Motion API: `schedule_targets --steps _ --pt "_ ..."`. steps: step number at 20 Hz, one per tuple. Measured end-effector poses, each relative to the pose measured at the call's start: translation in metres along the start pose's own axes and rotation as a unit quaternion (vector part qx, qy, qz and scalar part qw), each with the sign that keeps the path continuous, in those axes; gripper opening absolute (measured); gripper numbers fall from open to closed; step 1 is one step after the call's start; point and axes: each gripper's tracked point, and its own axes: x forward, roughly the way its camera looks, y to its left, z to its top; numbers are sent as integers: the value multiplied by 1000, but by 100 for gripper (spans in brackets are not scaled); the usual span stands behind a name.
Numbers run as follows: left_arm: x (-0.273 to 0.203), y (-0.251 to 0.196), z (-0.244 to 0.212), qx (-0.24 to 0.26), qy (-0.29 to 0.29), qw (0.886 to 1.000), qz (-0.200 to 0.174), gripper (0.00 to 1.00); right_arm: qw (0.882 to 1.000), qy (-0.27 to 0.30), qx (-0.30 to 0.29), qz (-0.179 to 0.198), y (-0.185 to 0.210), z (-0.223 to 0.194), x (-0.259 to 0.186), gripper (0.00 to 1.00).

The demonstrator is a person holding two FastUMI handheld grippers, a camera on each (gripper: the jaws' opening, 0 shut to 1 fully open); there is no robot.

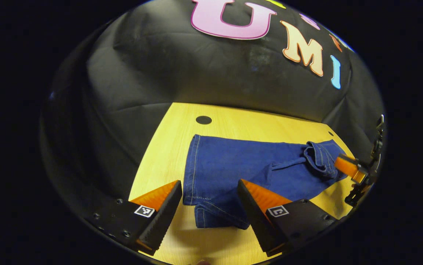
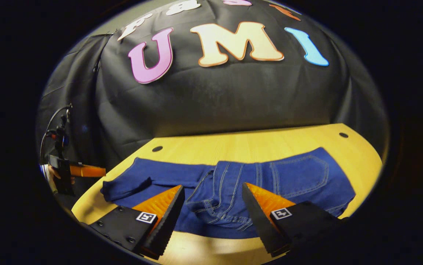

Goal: Grasp the waist and the cuffs of the jeans and fold them to make the two legs overlap; first hold the waist and fold one-third of the jeans toward the cuffs, then hold the cuffs and fold the remaining one-third in the same direction to finish folding.

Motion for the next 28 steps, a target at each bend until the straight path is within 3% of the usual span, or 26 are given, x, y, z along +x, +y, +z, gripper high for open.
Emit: schedule_targets --steps 1,6,12,13,15,17,19,20,24,28 --pt "5 -2 -5 1 8 1000 -6 95 1000 -4 3 -3 -3 9 -3 98" --pt "23 2 -45 5 79 997 -1 96 999 -29 -5 -27 -22 41 -17 98" --pt "31 0 -47 65 102 993 -5 92 999 -9 -21 -29 -27 25 -21 98" --pt "35 -6 -46 67 103 992 -14 84 999 -5 -24 -28 -27 21 -21 98" --pt "40 -17 -44 67 109 991 -35 55 999 1 -30 -25 -26 16 -22 98" --pt "37 -19 -40 33 104 993 -40 26 999 7 -29 -22 -27 13 -22 98" --pt "41 -17 -39 -12 87 995 -42 16 999 10 -29 -22 -29 11 -23 98" --pt "41 -16 -36 -30 77 996 -43 1 999 10 -29 -21 -30 12 -24 98" --pt "34 -20 -30 -48 59 997 -27 0 999 -3 -34 -15 -39 31 -29 98" --pt "12 -41 -3 -15 26 999 -26 0 999 -34 -35 -10 -54 57 -45 98"
